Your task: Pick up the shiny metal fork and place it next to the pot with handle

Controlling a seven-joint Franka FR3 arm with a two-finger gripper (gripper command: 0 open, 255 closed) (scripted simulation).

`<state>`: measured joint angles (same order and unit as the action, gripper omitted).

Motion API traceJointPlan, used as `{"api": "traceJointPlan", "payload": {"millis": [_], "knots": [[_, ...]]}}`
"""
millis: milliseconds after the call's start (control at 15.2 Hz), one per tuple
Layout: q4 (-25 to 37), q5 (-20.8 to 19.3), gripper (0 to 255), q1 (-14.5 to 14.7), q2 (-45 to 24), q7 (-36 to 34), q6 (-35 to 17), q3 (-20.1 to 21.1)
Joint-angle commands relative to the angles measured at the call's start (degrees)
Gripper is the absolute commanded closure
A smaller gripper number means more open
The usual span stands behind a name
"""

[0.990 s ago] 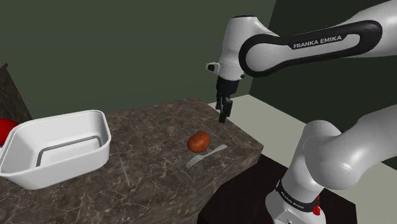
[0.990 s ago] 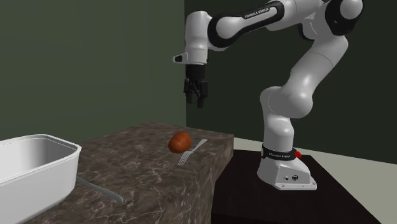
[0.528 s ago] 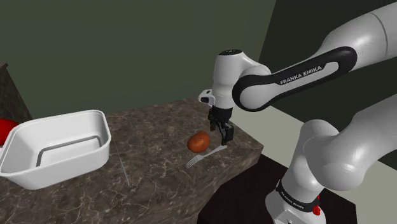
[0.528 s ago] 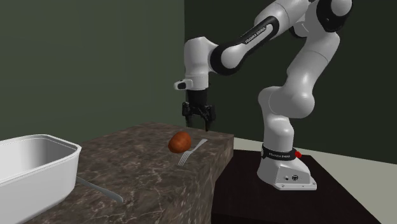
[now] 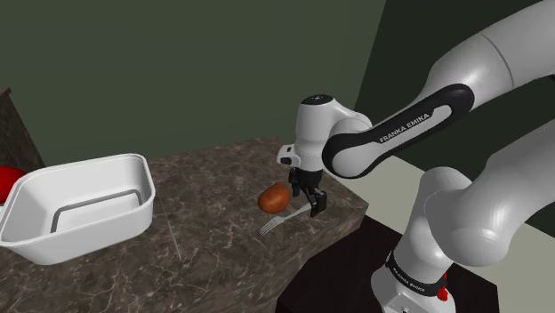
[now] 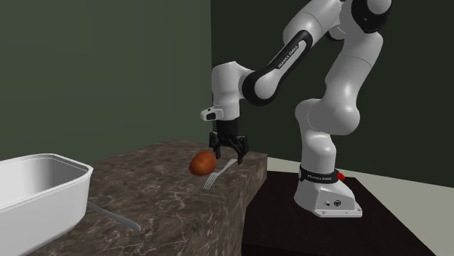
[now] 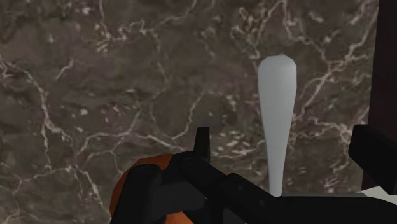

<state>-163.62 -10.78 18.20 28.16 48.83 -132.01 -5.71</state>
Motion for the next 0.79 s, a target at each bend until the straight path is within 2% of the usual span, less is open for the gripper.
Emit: {"api": "traceJointPlan", "payload": {"millis": [0, 528, 594, 726], "knots": [[-0.8, -0.2, 0, -0.1, -1.0, -0.2, -1.7, 0.0], [-0.7, -0.2, 0, -0.1, -1.0, -0.2, -1.7, 0.0], [-0.7, -0.2, 255, -0.1, -1.0, -0.2, -1.7, 0.0], [-0.7, -0.2, 255, -0.1, -1.0, -0.2, -1.7, 0.0]]}}
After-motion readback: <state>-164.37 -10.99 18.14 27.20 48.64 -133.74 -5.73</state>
